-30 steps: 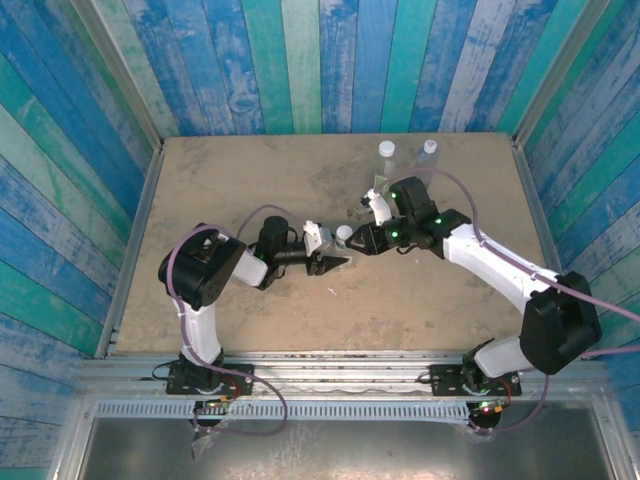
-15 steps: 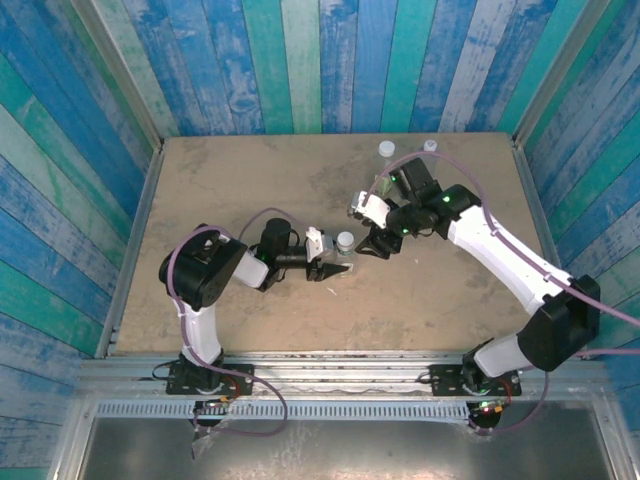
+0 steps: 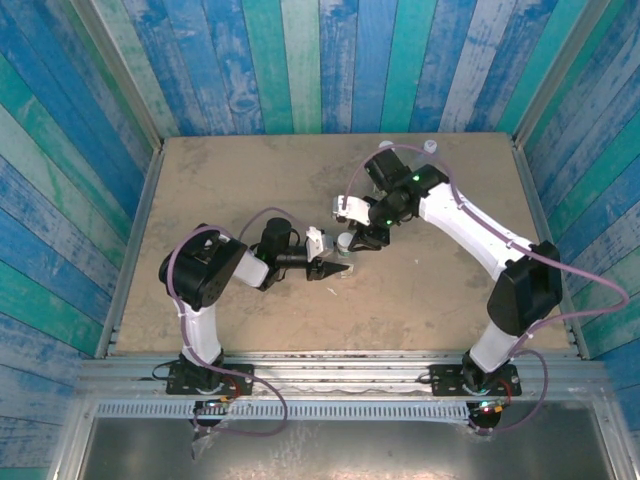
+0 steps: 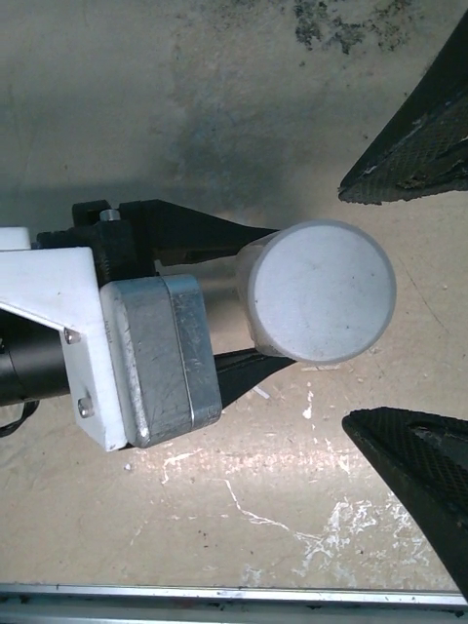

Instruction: Screw on the bottle caps

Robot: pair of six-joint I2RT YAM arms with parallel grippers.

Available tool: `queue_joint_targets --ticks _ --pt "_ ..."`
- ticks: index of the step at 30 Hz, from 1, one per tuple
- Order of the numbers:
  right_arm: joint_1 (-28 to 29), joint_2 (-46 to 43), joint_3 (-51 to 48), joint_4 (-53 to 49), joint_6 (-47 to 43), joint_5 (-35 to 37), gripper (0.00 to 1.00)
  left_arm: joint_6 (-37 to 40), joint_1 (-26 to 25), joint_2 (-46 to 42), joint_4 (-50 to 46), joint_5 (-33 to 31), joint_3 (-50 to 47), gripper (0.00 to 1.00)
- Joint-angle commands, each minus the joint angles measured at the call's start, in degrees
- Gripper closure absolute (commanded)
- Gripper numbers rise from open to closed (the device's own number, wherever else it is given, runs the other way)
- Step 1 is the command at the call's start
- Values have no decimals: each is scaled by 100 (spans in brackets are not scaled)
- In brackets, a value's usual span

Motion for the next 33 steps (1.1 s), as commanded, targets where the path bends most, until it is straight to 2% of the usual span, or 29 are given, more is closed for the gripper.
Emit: queue_joint_targets --ticks 1,7,13,17,25,29,33 --pt "161 139 183 -231 -182 -95 44 40 -56 111 -631 6 -33 46" --pt "183 318 265 -196 -229 -177 44 62 -63 112 -678 35 -5 46" --pt "182 496 324 -196 -191 -159 49 52 -60 125 -693 41 5 46" --pt "184 540 340 -177 -165 -54 48 62 -61 142 -718 42 21 46" --pt "169 425 199 -156 52 29 57 27 -63 138 -714 16 30 46" --pt "203 379 151 31 663 279 61 -40 -67 134 -639 -41 13 47" --pt "230 301 0 457 2240 977 65 -130 -58 138 -566 -160 0 47"
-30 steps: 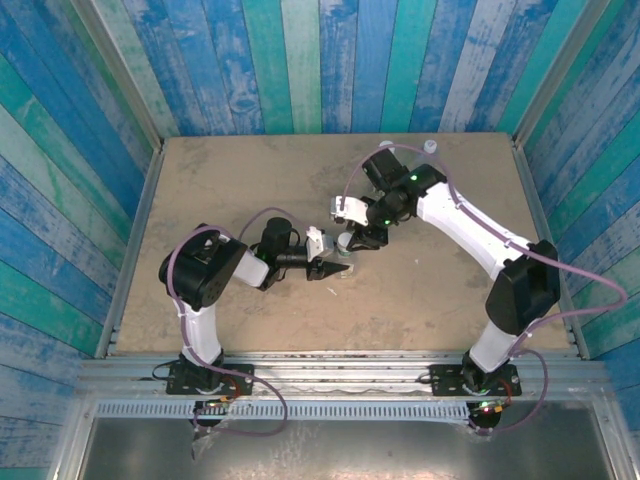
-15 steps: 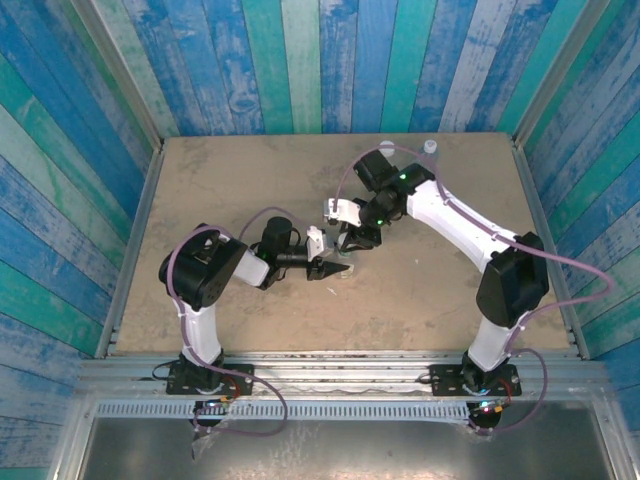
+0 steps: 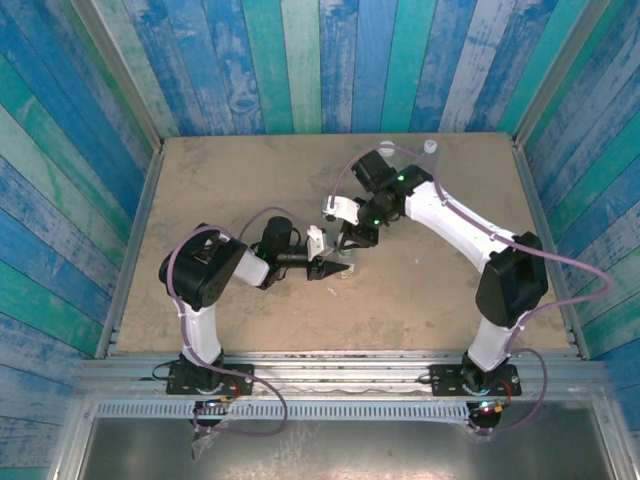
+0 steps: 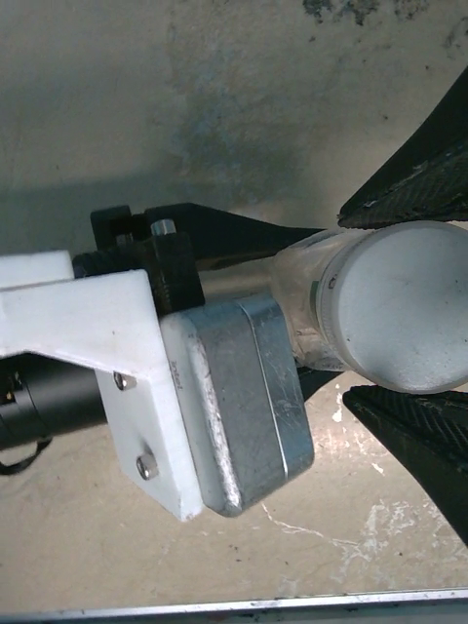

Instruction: Screw on the bottle caps

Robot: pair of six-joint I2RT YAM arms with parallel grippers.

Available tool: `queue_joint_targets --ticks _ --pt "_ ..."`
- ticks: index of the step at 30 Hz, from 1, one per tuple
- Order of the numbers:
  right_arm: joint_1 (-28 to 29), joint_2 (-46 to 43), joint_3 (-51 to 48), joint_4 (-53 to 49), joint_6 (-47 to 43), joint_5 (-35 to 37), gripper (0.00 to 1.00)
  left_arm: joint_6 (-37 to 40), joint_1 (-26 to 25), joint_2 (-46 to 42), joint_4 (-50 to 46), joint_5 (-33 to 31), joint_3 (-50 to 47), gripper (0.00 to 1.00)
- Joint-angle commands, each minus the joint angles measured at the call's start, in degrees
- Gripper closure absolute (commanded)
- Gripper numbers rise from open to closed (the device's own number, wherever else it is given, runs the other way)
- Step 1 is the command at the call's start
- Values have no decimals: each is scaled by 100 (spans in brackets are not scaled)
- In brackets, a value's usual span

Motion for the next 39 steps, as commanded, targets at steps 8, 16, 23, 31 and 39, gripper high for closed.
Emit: queue_joint_targets --ticks 8,16,23,31,39 --pt "434 -935 -1343 1138 4040 2334 72 -93 -56 205 -391 -222 -24 47" --pt "470 -1499 -1856 1871 3843 1991 49 -102 -56 178 -365 -224 -57 46" --pt "-20 -2042 -2180 2241 2517 292 36 -38 -50 160 -391 -157 -68 46" --pt "-632 -1444 -1687 2136 3265 -728 56 -22 -56 171 -398 -154 -68 46" --pt "-646 -980 -1612 1865 3108 -1322 70 -48 -57 169 -396 -178 -59 46"
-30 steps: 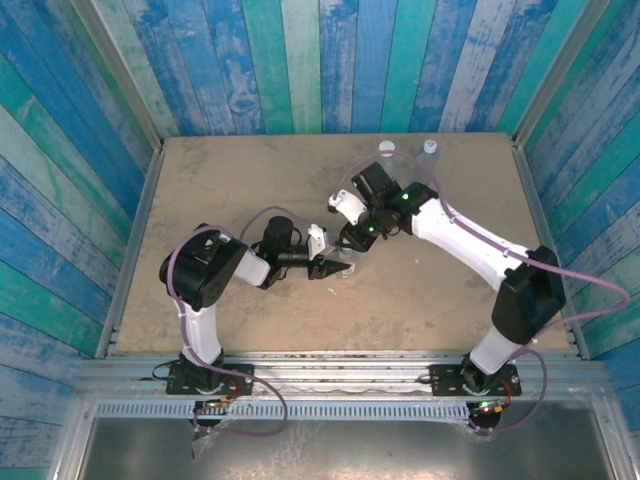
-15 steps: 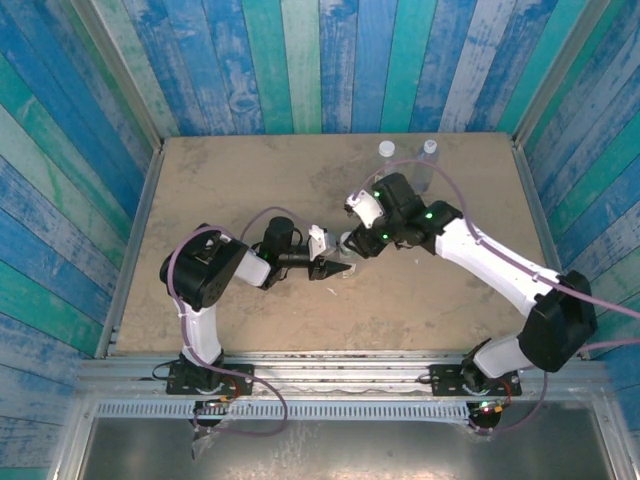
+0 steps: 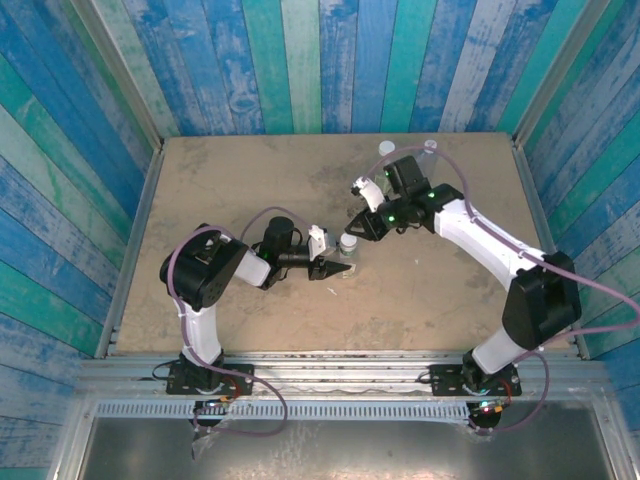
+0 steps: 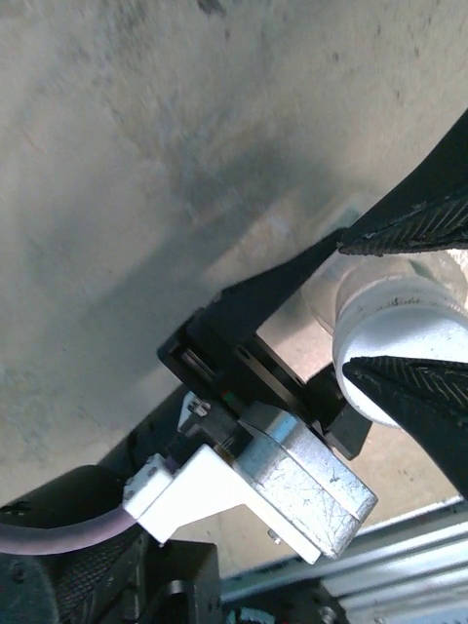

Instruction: Screw on the bottle caps

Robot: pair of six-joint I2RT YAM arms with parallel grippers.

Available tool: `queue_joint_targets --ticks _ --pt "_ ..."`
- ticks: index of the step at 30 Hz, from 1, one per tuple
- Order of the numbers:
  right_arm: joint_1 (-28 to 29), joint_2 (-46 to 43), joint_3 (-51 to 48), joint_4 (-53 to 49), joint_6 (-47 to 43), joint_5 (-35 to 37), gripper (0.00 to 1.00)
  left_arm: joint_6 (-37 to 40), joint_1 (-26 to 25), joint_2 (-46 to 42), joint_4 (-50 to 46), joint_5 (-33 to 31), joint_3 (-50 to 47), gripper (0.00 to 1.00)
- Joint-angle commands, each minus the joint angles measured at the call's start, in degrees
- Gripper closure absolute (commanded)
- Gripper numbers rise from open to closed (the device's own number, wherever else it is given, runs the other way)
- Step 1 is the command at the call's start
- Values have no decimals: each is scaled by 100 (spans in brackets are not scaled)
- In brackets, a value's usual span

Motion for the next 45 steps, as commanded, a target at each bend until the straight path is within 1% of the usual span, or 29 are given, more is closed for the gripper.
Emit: queue_joint_targets --ticks 1,4,7,12,18,19,20,21,22,23,25,26,29,32,35,37,40,43,45 --pt "12 75 73 -285 -76 -466 71 17 7 167 -406 -89 -90 46" --pt "12 71 6 -396 -127 -450 78 -4 7 165 -399 -107 -90 46" --pt "12 -73 -178 -437 -114 -454 80 -27 7 181 -389 -118 -81 46" --pt "12 -361 -503 -520 -76 -388 80 -28 10 183 -402 -121 -55 46" --pt "12 -618 -693 -538 -64 -317 75 -18 12 167 -468 -125 -19 46" --pt "20 -645 -677 -538 -115 -283 73 -18 8 164 -468 -117 -19 46" --pt "34 -674 -667 -525 -185 -245 66 -18 7 155 -463 -108 -24 46" --pt "83 -711 -667 -473 -319 -93 53 -9 7 143 -455 -99 -35 46" --pt "165 -756 -681 -391 -485 183 43 -1 7 128 -451 -99 -45 46" --pt "262 -790 -709 -295 -624 471 37 -5 12 116 -427 -92 -58 46" --pt "424 -761 -704 -104 -887 1158 30 -22 8 111 -382 -99 -81 46" --pt "616 -704 -631 -97 -1006 1344 29 -26 7 107 -371 -107 -94 46" --pt "809 -515 -423 -77 -1211 1529 33 -52 7 93 -307 -125 -122 46" --pt "925 -300 -210 -77 -1258 1583 40 -78 14 86 -262 -130 -147 45" --pt "944 -136 -78 -108 -1271 1502 48 -88 8 96 -229 -134 -151 44" --pt "946 -69 -57 -107 -1288 1490 50 -79 7 88 -222 -125 -160 44" --pt "953 -25 -28 -146 -1276 1443 58 -88 7 78 -205 -125 -170 43" --pt "951 -75 -43 -167 -1235 1415 67 -139 14 56 -104 -138 -207 39" --pt "945 -145 -85 -153 -1178 1386 70 -159 7 17 53 -132 -278 32"
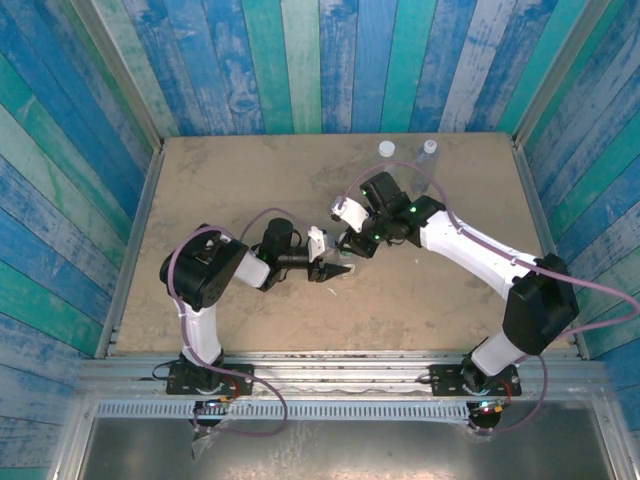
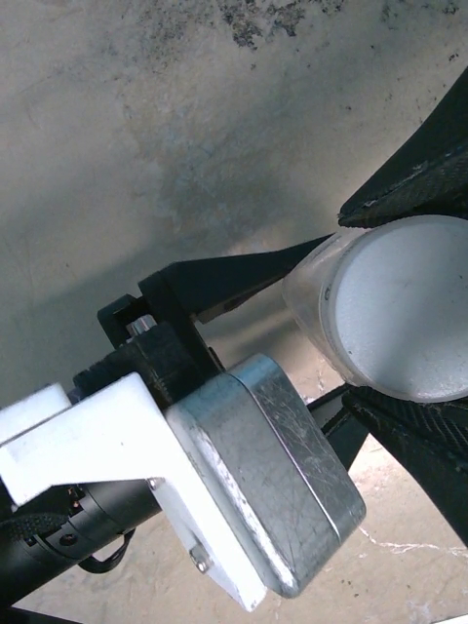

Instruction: Screw on the bottle caps

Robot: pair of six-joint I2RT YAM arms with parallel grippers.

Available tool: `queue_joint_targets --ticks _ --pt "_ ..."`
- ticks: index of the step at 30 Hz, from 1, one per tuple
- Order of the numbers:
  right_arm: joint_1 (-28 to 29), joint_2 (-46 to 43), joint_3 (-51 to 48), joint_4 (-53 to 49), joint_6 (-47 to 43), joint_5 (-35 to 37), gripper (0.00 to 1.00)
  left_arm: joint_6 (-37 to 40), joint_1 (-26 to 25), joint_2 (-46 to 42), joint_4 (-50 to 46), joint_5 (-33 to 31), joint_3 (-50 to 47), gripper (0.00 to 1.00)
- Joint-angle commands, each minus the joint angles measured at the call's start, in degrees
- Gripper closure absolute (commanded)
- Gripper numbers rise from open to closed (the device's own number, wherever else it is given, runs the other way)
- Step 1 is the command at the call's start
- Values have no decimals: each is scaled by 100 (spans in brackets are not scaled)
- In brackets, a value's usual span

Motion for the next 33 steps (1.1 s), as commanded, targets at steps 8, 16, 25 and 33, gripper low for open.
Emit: queue_joint_targets --ticks 8,16,25,33 --pt "-303 -497 -343 585 625 -1219 73 -573 14 -251 1323 -262 -697 18" --pt "-408 -599 -499 725 800 -1539 73 -1310 54 -83 2504 -23 -813 27" --pt "-407 -451 -435 665 747 -1639 73 -1128 53 -281 1928 113 -708 36" --pt "-407 -544 -398 495 652 -1453 67 -1080 46 -388 1814 10 -727 48"
